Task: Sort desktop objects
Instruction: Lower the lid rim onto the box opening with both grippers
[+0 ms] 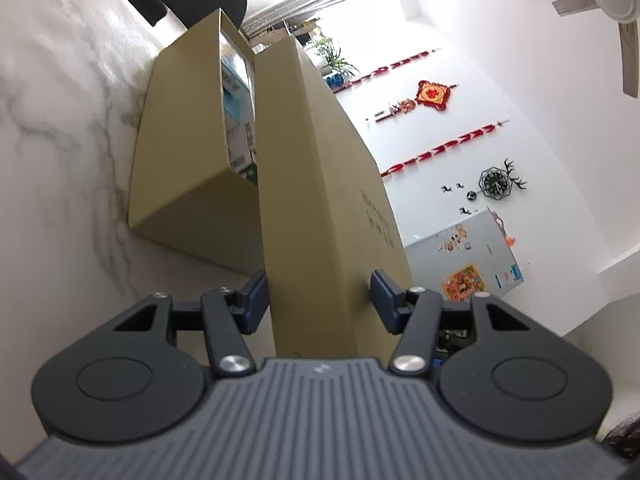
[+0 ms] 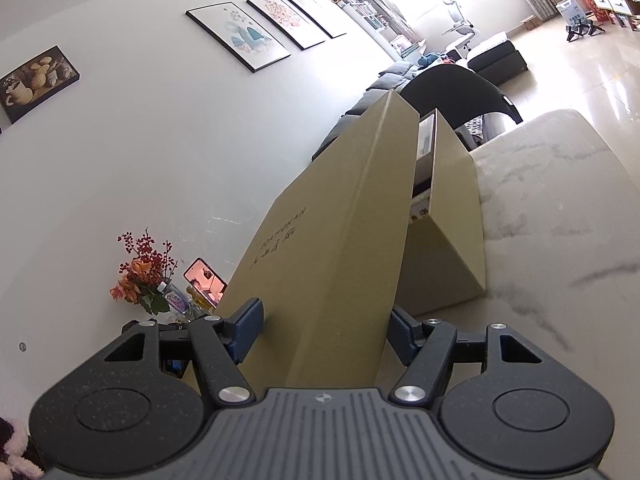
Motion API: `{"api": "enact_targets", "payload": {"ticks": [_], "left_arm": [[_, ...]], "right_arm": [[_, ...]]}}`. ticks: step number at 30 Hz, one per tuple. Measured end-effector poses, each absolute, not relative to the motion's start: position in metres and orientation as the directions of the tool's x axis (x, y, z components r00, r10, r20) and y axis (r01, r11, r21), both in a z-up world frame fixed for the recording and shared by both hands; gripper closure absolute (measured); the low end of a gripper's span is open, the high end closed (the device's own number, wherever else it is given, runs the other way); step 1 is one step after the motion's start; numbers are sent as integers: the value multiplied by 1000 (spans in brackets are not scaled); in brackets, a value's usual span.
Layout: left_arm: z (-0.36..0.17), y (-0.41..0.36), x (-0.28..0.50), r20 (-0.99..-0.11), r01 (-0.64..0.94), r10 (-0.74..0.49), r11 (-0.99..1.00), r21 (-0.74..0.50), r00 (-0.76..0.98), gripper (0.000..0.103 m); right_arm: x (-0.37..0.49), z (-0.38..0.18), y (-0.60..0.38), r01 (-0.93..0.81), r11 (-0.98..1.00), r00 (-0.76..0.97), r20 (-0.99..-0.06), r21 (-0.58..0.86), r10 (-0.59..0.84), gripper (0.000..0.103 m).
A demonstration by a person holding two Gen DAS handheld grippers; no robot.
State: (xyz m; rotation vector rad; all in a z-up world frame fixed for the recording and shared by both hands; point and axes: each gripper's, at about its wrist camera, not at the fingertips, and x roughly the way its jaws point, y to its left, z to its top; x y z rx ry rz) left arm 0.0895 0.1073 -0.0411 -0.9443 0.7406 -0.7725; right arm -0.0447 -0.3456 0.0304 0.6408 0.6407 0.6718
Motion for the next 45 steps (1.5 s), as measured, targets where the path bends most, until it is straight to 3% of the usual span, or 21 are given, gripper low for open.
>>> {"api": "enact_targets", "payload": {"ticks": [34, 45], "left_arm": [[-35, 121, 161, -215, 180, -769, 394, -901, 602, 51], [-5, 115, 185, -220, 206, -756, 425, -882, 617, 51]], "right_arm": [[67, 19, -333, -320, 572, 593, -312, 755, 743, 34], [85, 28, -338, -271, 551, 607, -304, 789, 735, 34]]}}
